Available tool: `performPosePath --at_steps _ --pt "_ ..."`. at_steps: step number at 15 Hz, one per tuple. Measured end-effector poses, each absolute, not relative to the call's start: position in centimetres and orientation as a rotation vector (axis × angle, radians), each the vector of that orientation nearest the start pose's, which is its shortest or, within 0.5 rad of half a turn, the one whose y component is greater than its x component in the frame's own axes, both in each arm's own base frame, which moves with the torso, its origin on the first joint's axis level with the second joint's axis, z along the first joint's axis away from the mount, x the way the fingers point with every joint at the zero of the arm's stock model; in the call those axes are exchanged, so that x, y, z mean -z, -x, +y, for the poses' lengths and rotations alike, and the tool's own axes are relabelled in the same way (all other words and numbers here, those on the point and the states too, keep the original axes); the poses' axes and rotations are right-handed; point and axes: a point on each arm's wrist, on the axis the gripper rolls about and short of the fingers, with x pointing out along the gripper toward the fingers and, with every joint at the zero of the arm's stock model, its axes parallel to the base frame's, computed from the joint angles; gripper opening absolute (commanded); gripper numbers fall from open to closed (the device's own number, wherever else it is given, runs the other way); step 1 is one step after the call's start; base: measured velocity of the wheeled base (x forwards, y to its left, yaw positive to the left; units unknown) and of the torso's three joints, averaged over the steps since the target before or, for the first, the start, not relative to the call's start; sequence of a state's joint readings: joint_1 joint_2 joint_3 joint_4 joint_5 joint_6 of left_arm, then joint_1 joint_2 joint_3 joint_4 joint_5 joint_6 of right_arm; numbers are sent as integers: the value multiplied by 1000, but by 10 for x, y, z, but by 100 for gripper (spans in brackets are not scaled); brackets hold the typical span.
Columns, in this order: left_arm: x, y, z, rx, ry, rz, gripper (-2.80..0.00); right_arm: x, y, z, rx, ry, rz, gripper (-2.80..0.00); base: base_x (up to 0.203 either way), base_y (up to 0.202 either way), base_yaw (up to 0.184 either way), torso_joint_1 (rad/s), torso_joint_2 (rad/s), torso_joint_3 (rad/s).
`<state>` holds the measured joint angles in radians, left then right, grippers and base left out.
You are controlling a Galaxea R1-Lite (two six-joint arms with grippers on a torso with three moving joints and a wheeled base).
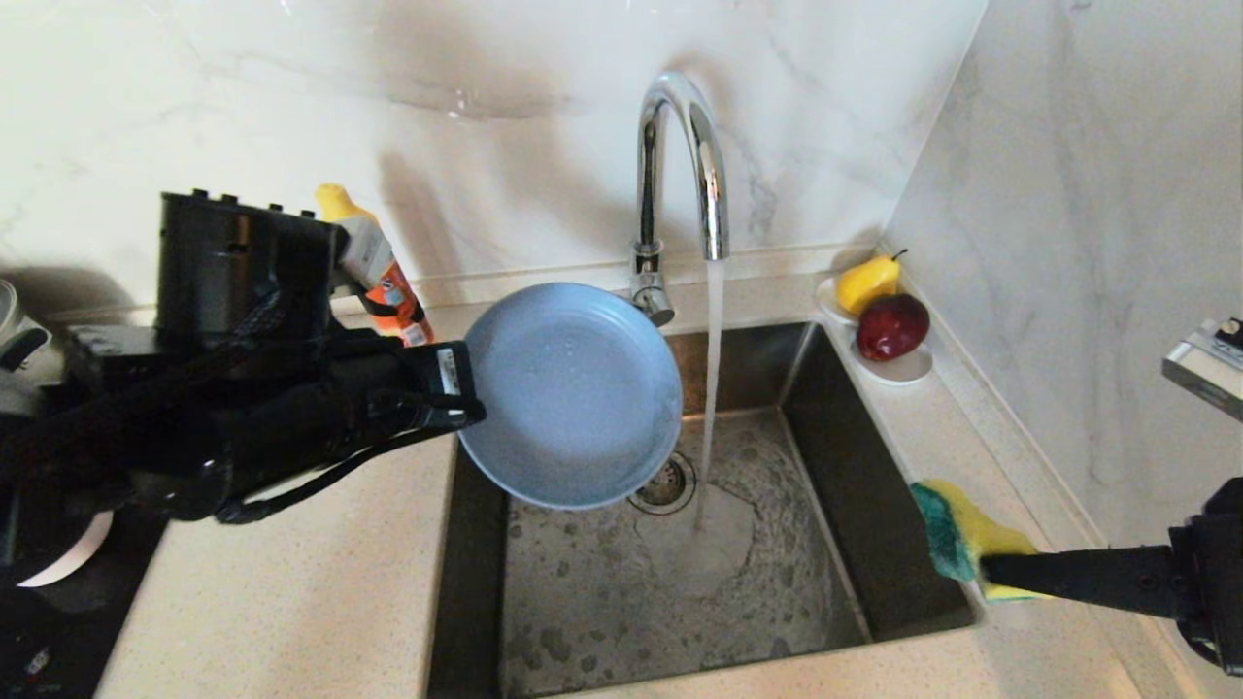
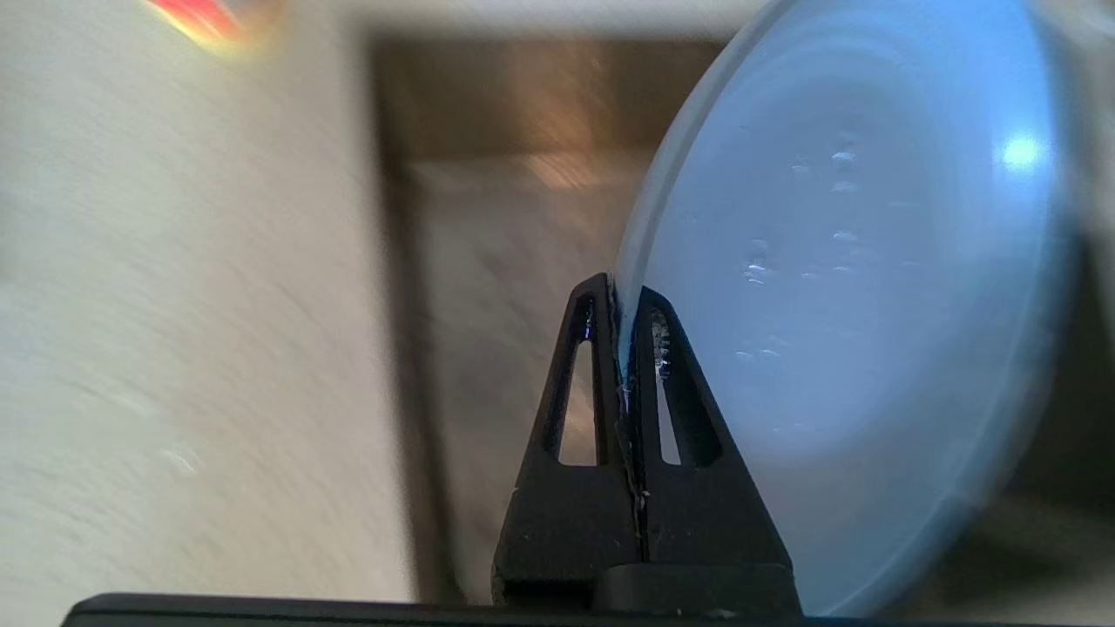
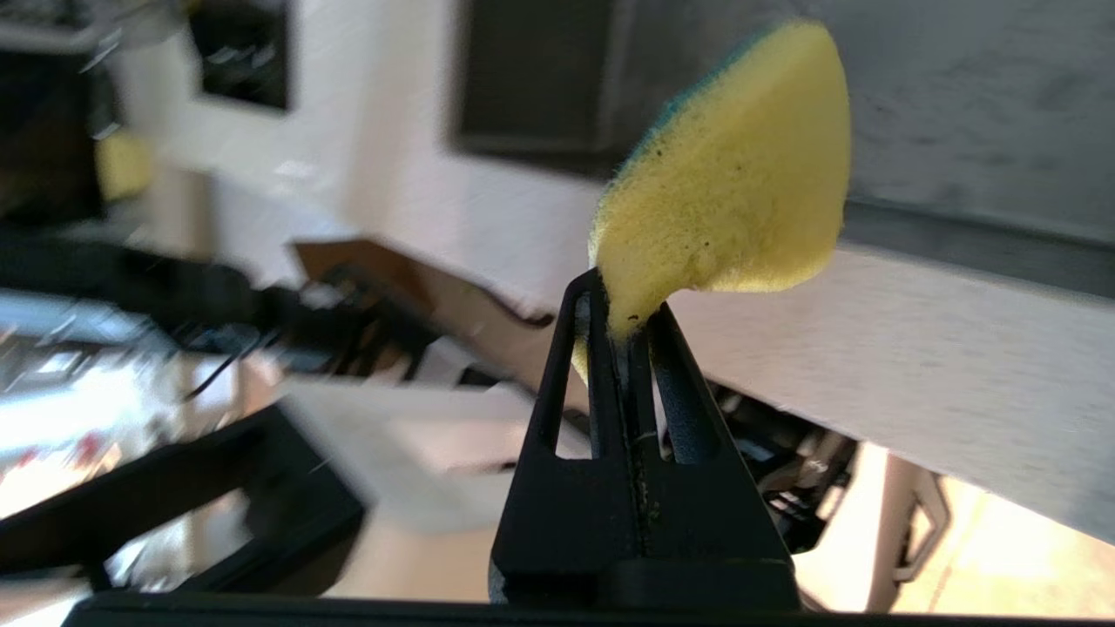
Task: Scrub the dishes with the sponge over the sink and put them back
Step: Wipe the plate
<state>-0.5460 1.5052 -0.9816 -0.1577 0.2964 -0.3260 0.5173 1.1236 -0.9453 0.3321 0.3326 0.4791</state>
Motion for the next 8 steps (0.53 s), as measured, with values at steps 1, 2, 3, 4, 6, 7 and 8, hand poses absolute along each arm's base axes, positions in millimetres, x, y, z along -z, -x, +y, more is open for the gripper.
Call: performPosePath --at_steps 1,2,3,4,6,7,8 --pt "-240 -217 -126 277 193 392 -280 -269 -120 79 -727 -395 710 -280 0 0 0 0 0 0" --pt "-240 -206 -122 351 210 403 -280 -273 -120 80 -762 -400 704 -280 0 0 0 0 0 0" --pt "-239 -196 -117 414 218 416 -280 -279 -120 81 -797 -405 694 -280 0 0 0 0 0 0" --pt "-237 -189 -114 452 216 423 -280 -284 -120 83 -830 -407 686 -280 0 0 0 0 0 0" --pt "-231 -178 -109 512 199 424 -280 -291 -121 90 -884 -400 681 -280 0 0 0 0 0 0" --pt "-230 -175 -108 534 185 412 -280 -291 -122 93 -900 -394 688 -280 0 0 0 0 0 0" --pt "-227 -175 -109 544 169 401 -280 -290 -125 98 -912 -387 699 -280 0 0 0 0 0 0"
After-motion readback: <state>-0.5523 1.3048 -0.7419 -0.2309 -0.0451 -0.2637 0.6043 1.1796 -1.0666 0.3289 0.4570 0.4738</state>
